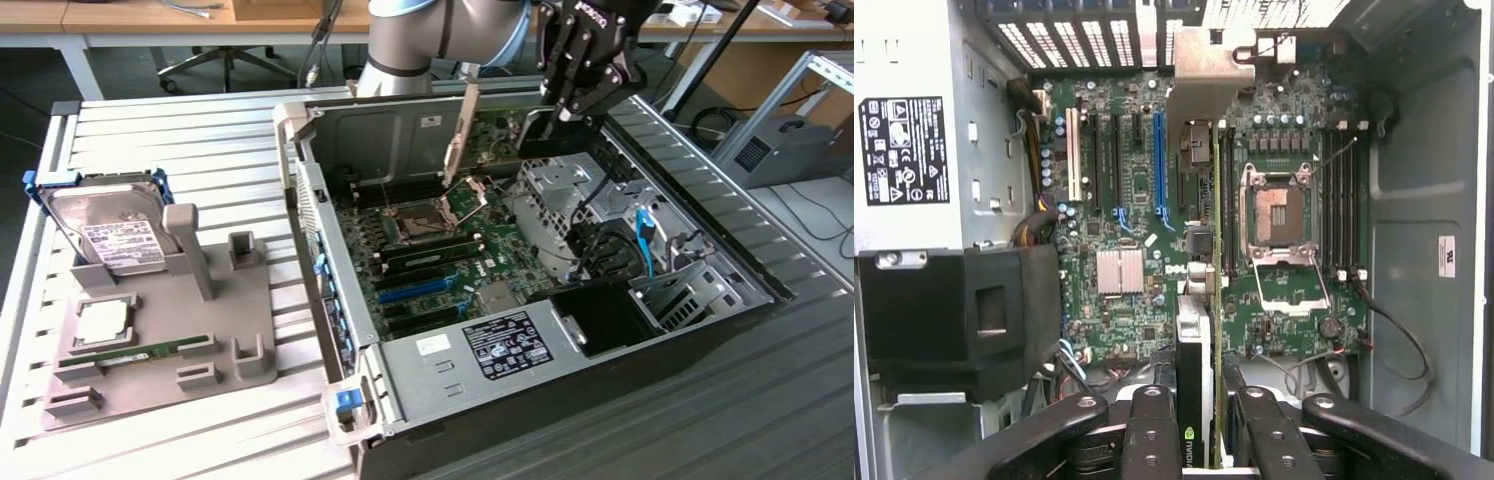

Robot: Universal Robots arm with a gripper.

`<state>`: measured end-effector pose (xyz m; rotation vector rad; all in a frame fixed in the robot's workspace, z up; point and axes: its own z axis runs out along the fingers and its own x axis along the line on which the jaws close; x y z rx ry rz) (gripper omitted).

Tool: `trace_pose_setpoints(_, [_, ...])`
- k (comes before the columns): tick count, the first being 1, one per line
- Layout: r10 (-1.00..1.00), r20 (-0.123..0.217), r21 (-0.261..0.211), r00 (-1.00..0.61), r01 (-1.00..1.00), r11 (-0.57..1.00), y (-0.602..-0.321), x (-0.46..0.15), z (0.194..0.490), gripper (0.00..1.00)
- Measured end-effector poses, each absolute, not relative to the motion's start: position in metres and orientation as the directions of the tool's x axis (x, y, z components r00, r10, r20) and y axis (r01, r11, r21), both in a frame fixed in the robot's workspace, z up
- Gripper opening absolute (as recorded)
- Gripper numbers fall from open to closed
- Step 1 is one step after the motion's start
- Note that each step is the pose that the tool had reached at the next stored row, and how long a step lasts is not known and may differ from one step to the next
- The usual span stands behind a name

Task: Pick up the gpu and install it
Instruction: 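Insert the gpu into the slot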

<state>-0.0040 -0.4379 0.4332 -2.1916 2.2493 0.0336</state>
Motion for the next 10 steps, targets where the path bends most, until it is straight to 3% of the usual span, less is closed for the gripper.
trace_pose_setpoints(10, [-0.999,-0.016,0.015,-0.038,-0.999,0.038,-0.438,-0.020,0.433,0.27])
